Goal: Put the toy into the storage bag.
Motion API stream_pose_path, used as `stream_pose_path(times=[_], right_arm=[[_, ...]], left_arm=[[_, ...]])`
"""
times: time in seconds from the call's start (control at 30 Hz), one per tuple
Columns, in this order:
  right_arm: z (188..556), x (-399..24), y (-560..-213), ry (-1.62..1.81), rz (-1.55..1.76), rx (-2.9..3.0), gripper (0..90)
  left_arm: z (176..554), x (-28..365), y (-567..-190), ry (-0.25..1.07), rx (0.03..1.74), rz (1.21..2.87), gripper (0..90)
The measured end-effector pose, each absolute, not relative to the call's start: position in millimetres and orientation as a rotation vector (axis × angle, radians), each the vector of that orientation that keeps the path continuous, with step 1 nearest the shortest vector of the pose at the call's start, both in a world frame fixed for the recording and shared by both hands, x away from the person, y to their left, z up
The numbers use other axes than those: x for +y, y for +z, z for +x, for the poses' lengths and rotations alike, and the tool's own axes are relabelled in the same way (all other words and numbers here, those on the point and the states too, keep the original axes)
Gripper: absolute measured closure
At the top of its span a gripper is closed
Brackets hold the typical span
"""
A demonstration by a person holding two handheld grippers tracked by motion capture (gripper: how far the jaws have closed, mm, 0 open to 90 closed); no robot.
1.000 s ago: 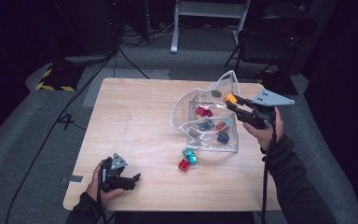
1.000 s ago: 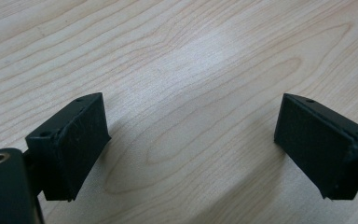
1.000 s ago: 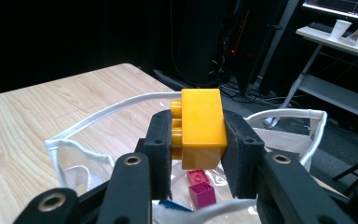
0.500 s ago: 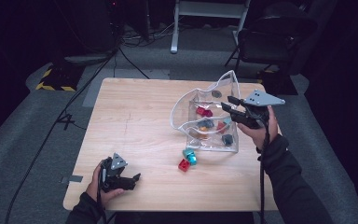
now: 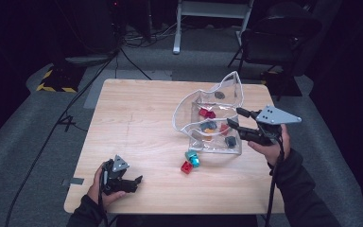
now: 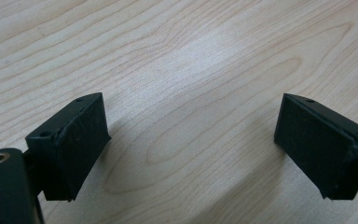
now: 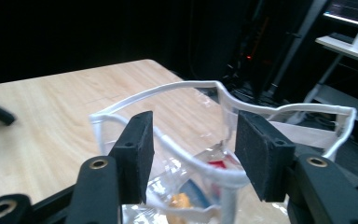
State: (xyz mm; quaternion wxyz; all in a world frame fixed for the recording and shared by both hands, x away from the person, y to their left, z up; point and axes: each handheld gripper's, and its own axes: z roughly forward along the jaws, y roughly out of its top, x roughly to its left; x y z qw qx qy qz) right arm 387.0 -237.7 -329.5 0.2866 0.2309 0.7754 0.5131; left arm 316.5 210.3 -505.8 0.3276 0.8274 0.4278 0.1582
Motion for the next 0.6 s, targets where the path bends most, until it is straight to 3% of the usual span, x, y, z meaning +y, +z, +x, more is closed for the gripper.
stream_pose_path(times=[0.6], right_arm=[[352, -234, -371, 1.408, 0.562, 2.162, 34.7]], left_arm=[[317, 210, -506, 0.414, 1.121, 2.166, 10.0]])
